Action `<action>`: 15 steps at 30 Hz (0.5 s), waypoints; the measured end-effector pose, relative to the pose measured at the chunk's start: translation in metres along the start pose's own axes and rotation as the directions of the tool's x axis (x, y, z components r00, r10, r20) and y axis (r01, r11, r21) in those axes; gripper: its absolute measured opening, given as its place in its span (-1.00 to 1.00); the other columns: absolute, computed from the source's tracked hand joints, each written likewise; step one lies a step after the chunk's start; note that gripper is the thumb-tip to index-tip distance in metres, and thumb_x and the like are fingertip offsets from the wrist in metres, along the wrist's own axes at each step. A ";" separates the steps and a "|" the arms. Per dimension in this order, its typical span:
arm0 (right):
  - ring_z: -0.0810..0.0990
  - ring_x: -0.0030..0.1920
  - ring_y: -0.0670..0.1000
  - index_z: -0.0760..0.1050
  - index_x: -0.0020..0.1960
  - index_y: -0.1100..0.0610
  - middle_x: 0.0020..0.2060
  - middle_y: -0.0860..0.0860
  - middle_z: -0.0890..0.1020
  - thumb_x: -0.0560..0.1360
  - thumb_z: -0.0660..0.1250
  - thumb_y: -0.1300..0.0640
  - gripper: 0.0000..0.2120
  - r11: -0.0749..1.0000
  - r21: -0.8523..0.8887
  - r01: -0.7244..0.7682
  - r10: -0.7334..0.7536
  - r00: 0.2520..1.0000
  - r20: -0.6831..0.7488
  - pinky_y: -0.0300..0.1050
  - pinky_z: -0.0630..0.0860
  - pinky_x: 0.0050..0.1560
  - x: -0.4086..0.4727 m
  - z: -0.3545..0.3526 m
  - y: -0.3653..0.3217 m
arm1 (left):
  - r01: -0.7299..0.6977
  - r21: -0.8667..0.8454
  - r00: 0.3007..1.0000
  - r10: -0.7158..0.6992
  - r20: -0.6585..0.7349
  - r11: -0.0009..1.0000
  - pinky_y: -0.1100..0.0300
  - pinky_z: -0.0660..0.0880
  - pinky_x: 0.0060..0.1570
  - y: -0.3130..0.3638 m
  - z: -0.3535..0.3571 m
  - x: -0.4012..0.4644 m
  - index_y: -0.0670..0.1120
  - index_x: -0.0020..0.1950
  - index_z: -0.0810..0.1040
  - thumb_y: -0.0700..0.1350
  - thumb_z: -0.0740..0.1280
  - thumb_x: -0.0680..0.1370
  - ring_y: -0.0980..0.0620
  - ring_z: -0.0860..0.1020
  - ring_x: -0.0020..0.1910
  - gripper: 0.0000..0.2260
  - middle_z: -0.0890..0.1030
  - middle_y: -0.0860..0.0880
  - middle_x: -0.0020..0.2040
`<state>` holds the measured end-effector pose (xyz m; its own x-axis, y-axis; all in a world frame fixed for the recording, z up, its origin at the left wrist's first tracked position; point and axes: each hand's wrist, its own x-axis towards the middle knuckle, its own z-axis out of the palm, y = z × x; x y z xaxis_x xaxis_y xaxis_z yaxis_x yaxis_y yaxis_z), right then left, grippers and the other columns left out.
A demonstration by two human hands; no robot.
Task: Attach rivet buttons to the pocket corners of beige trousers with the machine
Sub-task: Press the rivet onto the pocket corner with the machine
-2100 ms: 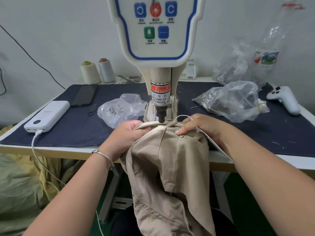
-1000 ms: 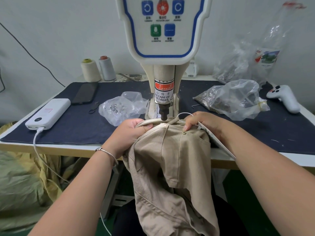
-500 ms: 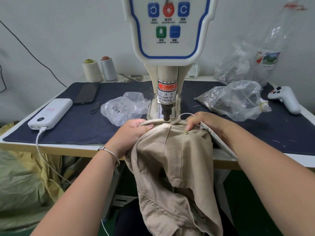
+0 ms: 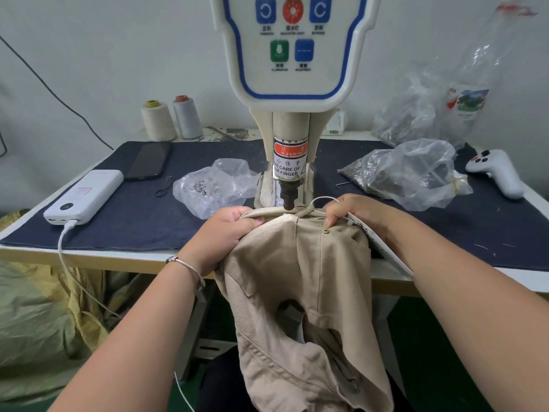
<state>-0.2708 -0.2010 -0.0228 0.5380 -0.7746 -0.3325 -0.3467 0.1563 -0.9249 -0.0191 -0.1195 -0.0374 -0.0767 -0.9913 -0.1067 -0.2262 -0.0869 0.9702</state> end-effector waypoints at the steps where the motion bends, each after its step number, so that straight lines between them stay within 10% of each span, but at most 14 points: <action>1: 0.31 -0.58 -0.12 0.37 -0.58 0.06 -0.58 -0.04 0.37 0.29 0.30 0.29 -0.68 1.000 -0.001 0.002 -0.002 1.000 -0.001 -0.32 0.30 -0.56 0.001 -0.001 0.000 | 0.002 -0.004 1.000 -0.002 0.000 1.000 0.29 0.47 -0.22 0.000 0.000 0.000 0.00 -0.12 0.71 -0.13 0.34 0.62 0.15 0.54 -0.28 -0.82 0.63 0.01 -0.24; 15: 0.29 -0.58 -0.11 0.38 -0.60 0.05 -0.59 -0.04 0.35 0.36 0.24 0.34 -0.60 1.000 0.019 -0.001 0.001 1.000 0.005 -0.31 0.29 -0.56 -0.002 0.001 -0.001 | -0.003 -0.018 1.000 0.003 0.018 1.000 0.31 0.47 -0.24 0.003 0.001 -0.001 0.08 -0.22 0.71 -0.21 0.34 0.60 0.18 0.54 -0.30 -0.71 0.64 0.05 -0.28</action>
<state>-0.2711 -0.1992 -0.0218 0.5415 -0.7715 -0.3342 -0.3326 0.1685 -0.9279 -0.0202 -0.1186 -0.0341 -0.0948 -0.9896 -0.1078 -0.2083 -0.0862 0.9743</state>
